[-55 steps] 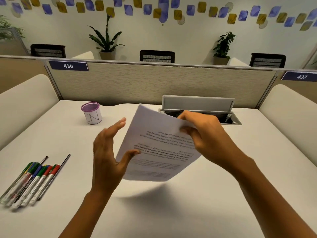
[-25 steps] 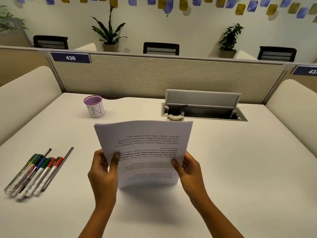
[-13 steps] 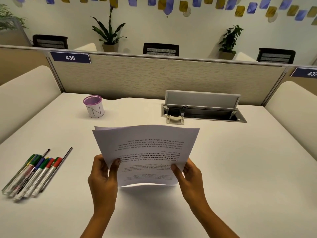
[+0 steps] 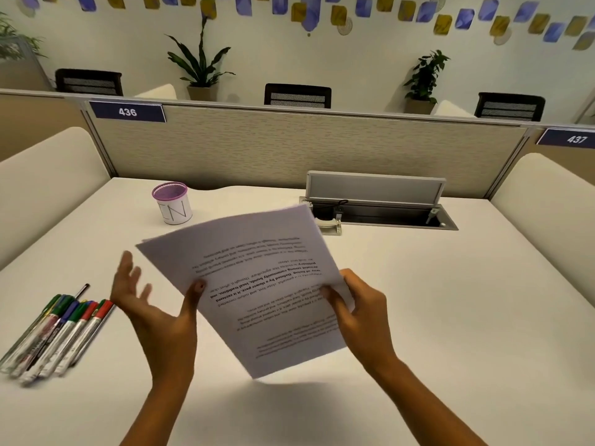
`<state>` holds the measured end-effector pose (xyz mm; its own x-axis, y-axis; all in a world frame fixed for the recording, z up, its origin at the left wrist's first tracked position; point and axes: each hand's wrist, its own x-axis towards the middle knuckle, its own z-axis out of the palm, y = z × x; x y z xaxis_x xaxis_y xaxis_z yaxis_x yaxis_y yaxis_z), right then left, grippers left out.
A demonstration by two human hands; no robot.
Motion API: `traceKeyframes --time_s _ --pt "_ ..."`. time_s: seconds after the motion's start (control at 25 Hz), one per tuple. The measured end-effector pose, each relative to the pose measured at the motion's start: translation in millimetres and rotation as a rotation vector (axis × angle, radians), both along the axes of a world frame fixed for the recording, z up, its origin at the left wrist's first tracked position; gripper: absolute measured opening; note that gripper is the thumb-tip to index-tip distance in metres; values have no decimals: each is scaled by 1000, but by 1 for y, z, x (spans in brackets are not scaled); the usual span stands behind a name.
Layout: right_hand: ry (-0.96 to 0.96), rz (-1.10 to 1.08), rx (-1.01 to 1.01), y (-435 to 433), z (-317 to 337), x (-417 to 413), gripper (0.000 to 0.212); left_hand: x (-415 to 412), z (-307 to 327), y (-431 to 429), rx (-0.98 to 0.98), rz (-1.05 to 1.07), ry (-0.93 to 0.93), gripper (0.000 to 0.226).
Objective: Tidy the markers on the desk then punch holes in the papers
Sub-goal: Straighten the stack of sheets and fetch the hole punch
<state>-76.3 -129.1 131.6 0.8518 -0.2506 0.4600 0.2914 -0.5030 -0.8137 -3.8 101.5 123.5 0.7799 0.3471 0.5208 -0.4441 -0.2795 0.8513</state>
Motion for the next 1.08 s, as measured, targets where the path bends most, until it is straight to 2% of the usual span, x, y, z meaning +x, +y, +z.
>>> traceKeyframes --time_s 0.12,0.24,0.32,0.4,0.52,0.64,0.8,0.88,0.96,1.08 --pt "-44 44 -271 -4 32 9 18 3 21 5 196 38 -172 83" --pt "-61 105 -531 3 57 15 23 -3 30 5 346 91 -205 56" --pt "-85 116 -687 10 65 18 26 -9 26 5 345 117 -242 36" --pt "-112 102 -722 10 70 18 24 -14 21 9 242 83 -249 7" --pt "-144 3 -574 -12 69 12 25 -16 14 15 90 24 -165 31" --pt "-119 -137 -173 -41 49 3 35 -16 0 17 -13 2 -74 35" --pt "158 -36 333 -47 -2 -4 43 -12 -16 14 -107 -28 37 32" --pt "209 4 436 -42 -23 -6 33 -12 -20 11 -112 -47 80 32" --pt "174 -15 474 -35 -30 -7 22 -12 -21 8 -110 -56 96 32" --pt "101 -80 474 -33 -30 -8 21 -12 -23 9 -125 -82 72 26"
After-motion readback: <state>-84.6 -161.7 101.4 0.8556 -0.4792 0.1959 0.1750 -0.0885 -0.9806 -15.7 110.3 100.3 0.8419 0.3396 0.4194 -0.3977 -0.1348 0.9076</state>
